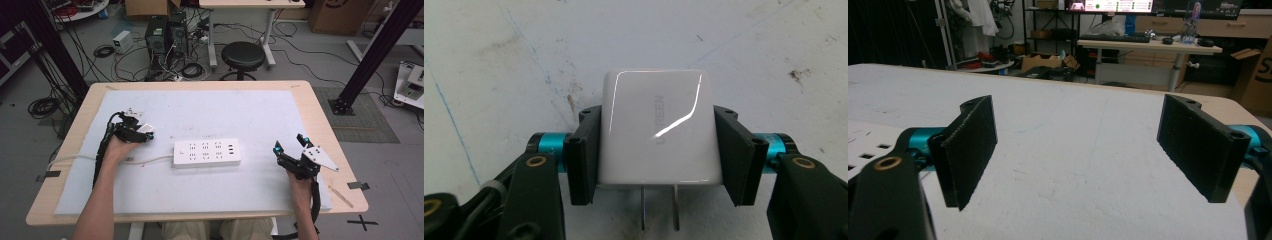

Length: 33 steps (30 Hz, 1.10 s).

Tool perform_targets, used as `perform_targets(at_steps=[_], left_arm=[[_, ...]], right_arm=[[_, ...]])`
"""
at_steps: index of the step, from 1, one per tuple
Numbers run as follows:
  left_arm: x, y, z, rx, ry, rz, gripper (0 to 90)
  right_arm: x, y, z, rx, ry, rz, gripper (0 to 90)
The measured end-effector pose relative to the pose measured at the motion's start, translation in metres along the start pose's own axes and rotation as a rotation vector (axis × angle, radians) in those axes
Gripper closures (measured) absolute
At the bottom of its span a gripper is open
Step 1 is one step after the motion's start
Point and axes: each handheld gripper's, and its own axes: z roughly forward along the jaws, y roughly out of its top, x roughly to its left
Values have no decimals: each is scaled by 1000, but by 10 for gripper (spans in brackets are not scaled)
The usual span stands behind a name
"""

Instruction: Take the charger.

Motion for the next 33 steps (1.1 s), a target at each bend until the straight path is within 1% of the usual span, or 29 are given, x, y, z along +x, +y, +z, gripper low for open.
perform_targets(at_steps=[4, 5, 7, 10, 11, 12, 13, 15, 16, 17, 19, 20, 22, 25, 27, 28, 29, 32, 33], left_arm=[[-1, 0, 0, 0, 1, -7, 424], [-1, 1, 0, 2, 5, -6, 424], [-3, 1, -1, 5, -5, 0, 424], [-4, 2, -2, 3, -6, 2, 424], [-8, 4, -5, -8, -10, 18, 424], [-8, 4, -6, -14, -10, 18, 424], [-10, 6, -9, -23, -9, 29, 424], [-10, 6, -9, -23, -9, 29, 424], [-14, 7, -15, -33, -3, 37, 424], [-15, 8, -18, -38, -2, 40, 424], [-15, 8, -18, -38, -2, 40, 424], [-20, 10, -29, -55, 3, 39, 424], [-23, 12, -36, -67, 9, 44, 424], [-32, 14, -48, -102, 12, 48, 424], [-37, 15, -57, -125, 15, 56, 424], [-37, 15, -57, -125, 15, 56, 424], [-42, 16, -64, -144, 17, 55, 424], [-49, 17, -71, -165, 19, 65, 424], [-49, 17, -71, -165, 19, 65, 424]], right_arm=[[0, 0, 0, 1, 1, -1, 166], [0, 0, 0, 0, 1, -1, 166], [0, 0, 0, 4, -1, 1, 166], [0, 0, 0, 2, -1, -2, 166], [1, 0, 0, 6, -2, -6, 166], [1, 0, 0, 7, -1, -3, 166], [1, 0, 0, 7, -2, -4, 166], [1, 0, 0, 8, -3, -5, 166], [2, 0, 0, 12, -4, 1, 166], [1, 0, 1, 12, -5, -1, 166], [1, 0, 1, 12, -5, -1, 166], [1, 0, 1, 12, -5, -2, 166], [1, 1, 1, 11, -7, -8, 166], [1, 0, 1, 6, -12, -11, 166], [2, 0, 0, 8, -12, -4, 166], [2, 0, 0, 8, -12, -4, 166], [2, 0, 0, 9, -13, -3, 166], [2, 0, 1, 9, -13, -13, 166], [2, 0, 1, 9, -13, -13, 166]])
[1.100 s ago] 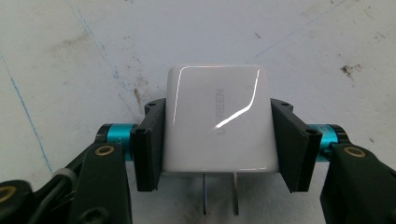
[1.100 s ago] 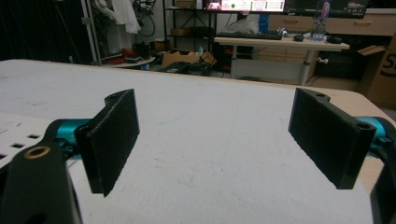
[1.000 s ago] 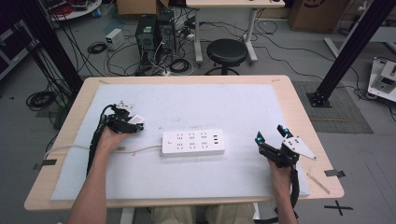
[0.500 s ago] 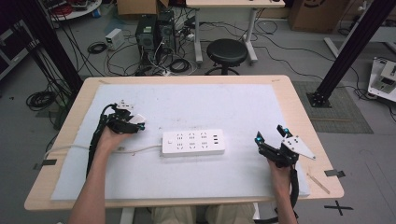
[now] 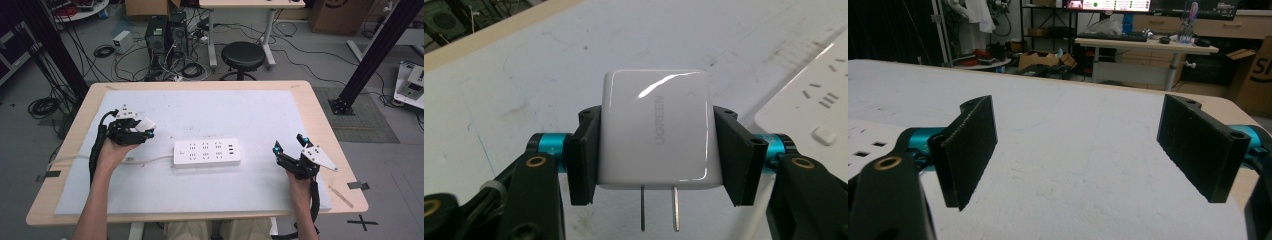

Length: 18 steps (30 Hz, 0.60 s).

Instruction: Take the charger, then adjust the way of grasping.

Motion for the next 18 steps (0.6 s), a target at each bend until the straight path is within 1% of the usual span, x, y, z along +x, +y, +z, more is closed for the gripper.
perform_targets(at_steps=[1, 5, 6, 7, 8, 10, 11, 13, 15, 18], left_arm=[[-9, 4, -7, -17, 3, 24, 424], [-22, 10, -15, -49, 0, 52, 424], [-25, 12, -16, -57, 0, 65, 424], [-25, 12, -16, -57, 0, 65, 424], [-32, 15, -19, -66, -2, 82, 424], [-38, 17, -21, -65, 0, 107, 424], [-44, 18, -24, -74, -4, 118, 424], [-44, 18, -24, -74, -4, 118, 424], [-59, 21, -31, -111, -9, 143, 424], [-69, 22, -35, -144, -12, 158, 424]], right_arm=[[0, 0, 0, -1, 0, 2, 166], [0, 0, 0, 1, -3, 2, 166], [0, 0, 0, 2, -4, 1, 166], [0, 0, 0, 2, -4, 1, 166], [1, 0, 0, 4, -3, 3, 166], [1, 0, 0, 2, -4, 2, 166], [1, 0, 1, 5, -5, 0, 166], [1, 0, 1, 6, -6, 1, 166], [2, 1, 1, 13, -13, -1, 166], [2, 2, 3, 33, -8, -9, 166]])
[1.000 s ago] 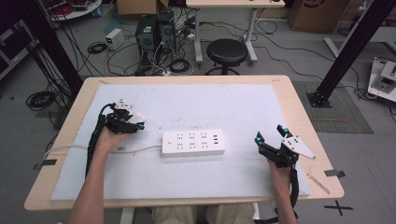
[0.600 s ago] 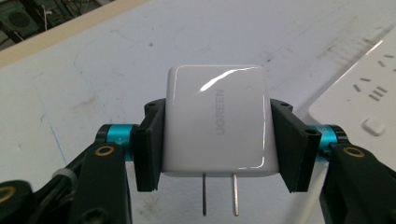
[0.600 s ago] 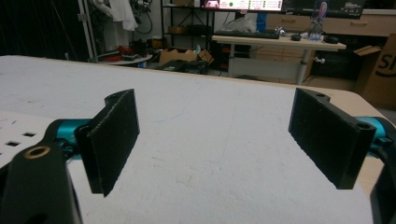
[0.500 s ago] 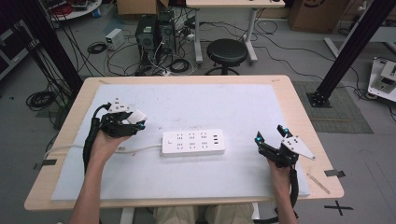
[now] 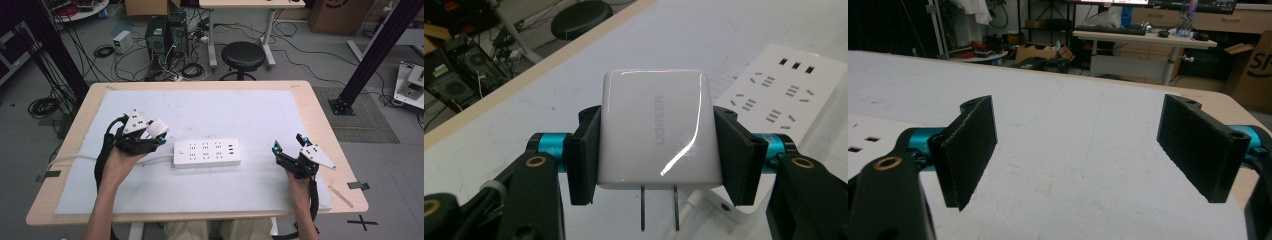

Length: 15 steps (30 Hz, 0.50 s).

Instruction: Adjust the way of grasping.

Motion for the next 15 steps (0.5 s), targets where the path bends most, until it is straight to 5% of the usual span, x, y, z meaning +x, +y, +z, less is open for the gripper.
perform_targets(at_steps=[5, 6, 10, 15], left_arm=[[-8, 3, 0, -17, -6, 29, 424], [-18, 4, 2, -35, 1, 70, 424], [-28, 4, 6, -51, 7, 100, 424], [-49, 3, 13, -72, 35, 202, 424]], right_arm=[[0, 1, 2, 19, 12, -7, 166], [-1, 1, 2, 24, 17, -2, 166], [-4, 2, 3, 34, 45, 16, 166], [-7, 5, 3, 65, 109, 72, 167]])
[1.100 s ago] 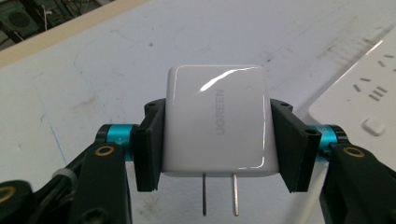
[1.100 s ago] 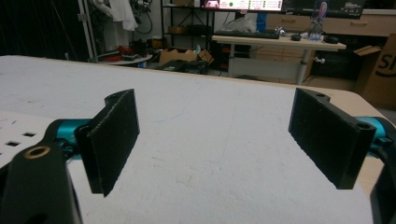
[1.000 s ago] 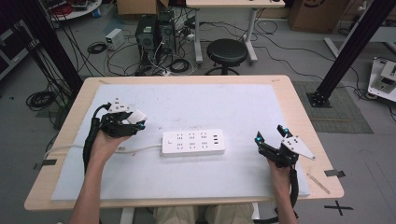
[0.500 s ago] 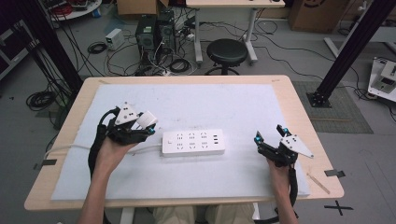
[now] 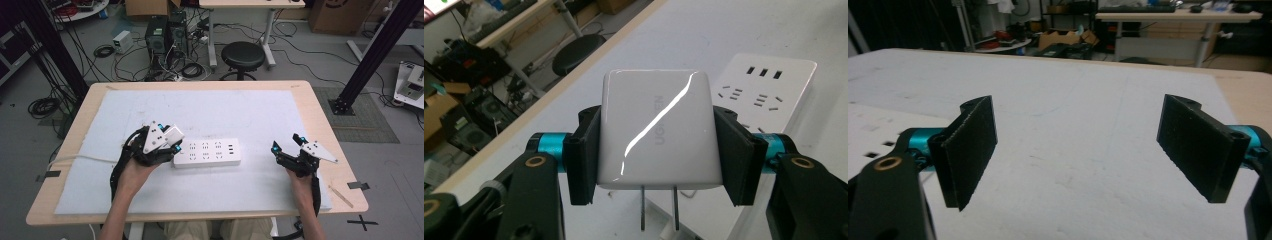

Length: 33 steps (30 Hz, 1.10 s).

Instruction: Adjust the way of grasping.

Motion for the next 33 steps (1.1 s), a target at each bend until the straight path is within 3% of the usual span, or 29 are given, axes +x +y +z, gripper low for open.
perform_targets(at_steps=[2, 3, 4, 8, 9, 11, 12, 13, 14, 16, 21, 23, 25, 26, 29, 30, 31, 32, 33], left_arm=[[-4, 1, 2, -8, 9, 20, 424], [-4, 1, 2, -8, 9, 20, 424], [-15, 3, 6, -22, 31, 64, 424], [-15, 3, 6, -22, 31, 64, 424], [-30, 4, 14, -49, 62, 129, 424], [-30, 4, 14, -49, 62, 129, 424], [-37, 5, 17, -62, 63, 149, 424], [-39, 5, 18, -67, 65, 160, 424], [-39, 5, 18, -67, 65, 160, 424], [-44, 7, 19, -80, 67, 172, 424], [-51, 8, 22, -96, 86, 206, 423], [-55, 8, 23, -102, 96, 237, 424], [-55, 8, 23, -102, 96, 237, 424], [-60, 9, 24, -111, 110, 270, 424], [-62, 9, 24, -126, 117, 293, 424], [-62, 9, 24, -126, 117, 293, 424], [-67, 9, 24, -143, 118, 319, 424], [-67, 9, 24, -143, 118, 319, 423], [-67, 9, 24, -143, 118, 319, 423]], right_arm=[[1, 2, -1, -7, 17, 13, 166], [2, 5, -2, -15, 56, 22, 167], [7, 13, -2, -3, 122, 41, 167], [10, 17, -3, -3, 149, 47, 167], [25, 35, -3, -28, 247, 54, 195], [29, 39, -3, -36, 272, 58, 195], [29, 39, -3, -36, 272, 58, 215], [39, 49, -2, -24, 346, 68, 239], [39, 49, -2, -24, 346, 68, 239], [51, 57, 0, 10, 398, 66, 247], [67, 64, 4, 46, 435, 57, 256], [74, 67, 9, 75, 475, 89, 257], [77, 68, 11, 88, 488, 94, 257], [82, 69, 14, 119, 505, 97, 265], [85, 70, 18, 137, 522, 103, 266], [86, 71, 20, 146, 539, 111, 266], [88, 71, 26, 177, 595, 138, 265], [88, 71, 26, 177, 595, 138, 265], [89, 71, 29, 192, 632, 151, 265]])
